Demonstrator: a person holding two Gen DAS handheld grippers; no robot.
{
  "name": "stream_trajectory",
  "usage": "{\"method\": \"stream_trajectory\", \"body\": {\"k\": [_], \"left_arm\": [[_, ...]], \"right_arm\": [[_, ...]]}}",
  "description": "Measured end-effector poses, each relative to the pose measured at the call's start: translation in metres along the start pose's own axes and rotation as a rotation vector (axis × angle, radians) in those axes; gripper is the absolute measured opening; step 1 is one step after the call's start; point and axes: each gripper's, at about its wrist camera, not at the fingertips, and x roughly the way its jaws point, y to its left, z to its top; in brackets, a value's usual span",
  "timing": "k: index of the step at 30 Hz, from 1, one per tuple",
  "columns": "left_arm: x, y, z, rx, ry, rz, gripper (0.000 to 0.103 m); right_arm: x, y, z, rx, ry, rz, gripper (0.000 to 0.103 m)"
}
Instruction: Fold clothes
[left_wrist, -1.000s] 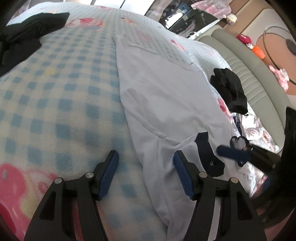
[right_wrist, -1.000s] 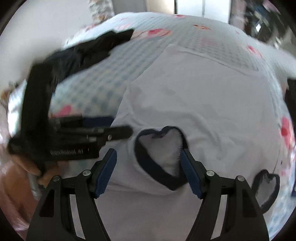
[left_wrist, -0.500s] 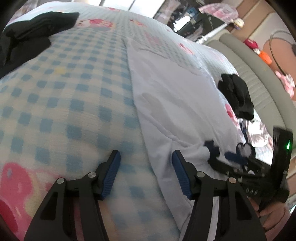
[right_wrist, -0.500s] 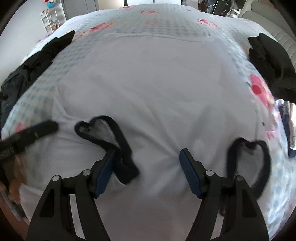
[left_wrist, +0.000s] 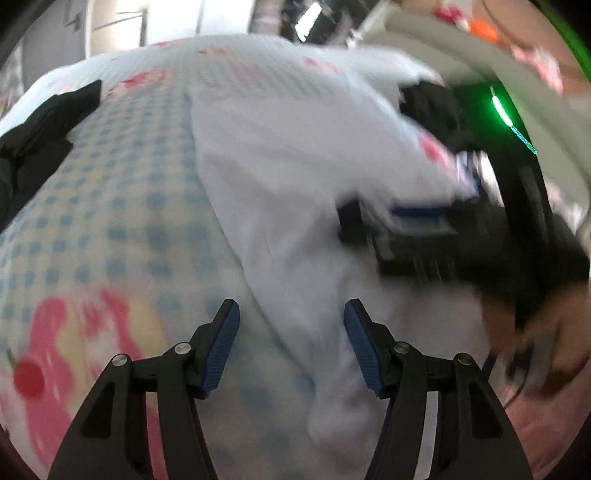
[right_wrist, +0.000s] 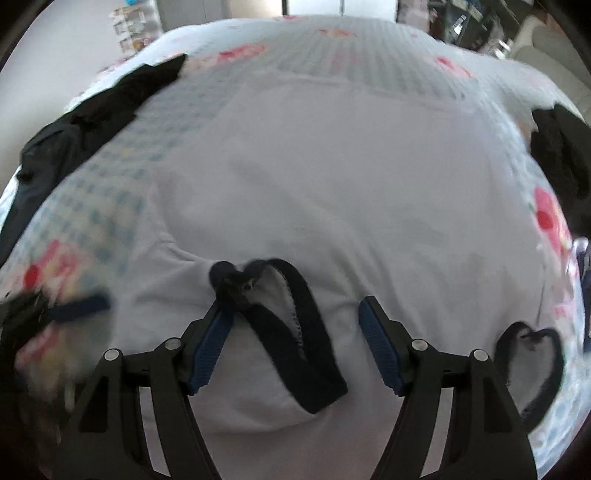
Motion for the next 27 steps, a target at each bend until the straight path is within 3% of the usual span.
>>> {"method": "stream_trajectory", "body": {"k": [6, 8, 10, 13, 15, 17, 23, 27], "left_arm": [[-0.007, -0.021, -0.014, 0.003, -0.006, 0.092, 0.064], [-0.015, -0.023, -0.015, -0.025, -0.046, 0.057, 0.064], [-0.015, -0.027, -0.014, -0.032, -0.068, 0.045, 0.064], [0.000, -0.035, -0.021, -0.012, -0.036, 0.111, 0.064], [0.005, -0.041, -0.026, -0.005, -0.027, 0.149, 0.057], [-0.004, -0.047, -0.036, -0.017, -0.052, 0.168, 0.053], [-0.047, -0.066, -0.040, -0.006, -0.245, 0.191, 0.053], [-0.031, -0.082, -0.035, -0.024, -0.188, 0.116, 0.054]], "right_arm": [[-0.043, -0.028, -0.018, 0.128, -0.088, 0.049, 0.072], [-0.061, -0.034, -0.034, 0.132, -0.115, 0.054, 0.072], [-0.071, -0.038, -0.051, 0.122, -0.122, 0.031, 0.072], [-0.078, -0.035, -0.078, 0.124, -0.150, -0.032, 0.070], [-0.092, -0.034, -0.090, 0.170, -0.266, -0.053, 0.070], [-0.105, -0.035, -0.104, 0.166, -0.297, -0.039, 0.071], [-0.107, -0.047, -0.125, 0.136, -0.268, -0.157, 0.070], [-0.110, -0.072, -0.134, 0.194, -0.264, -0.175, 0.070]]}}
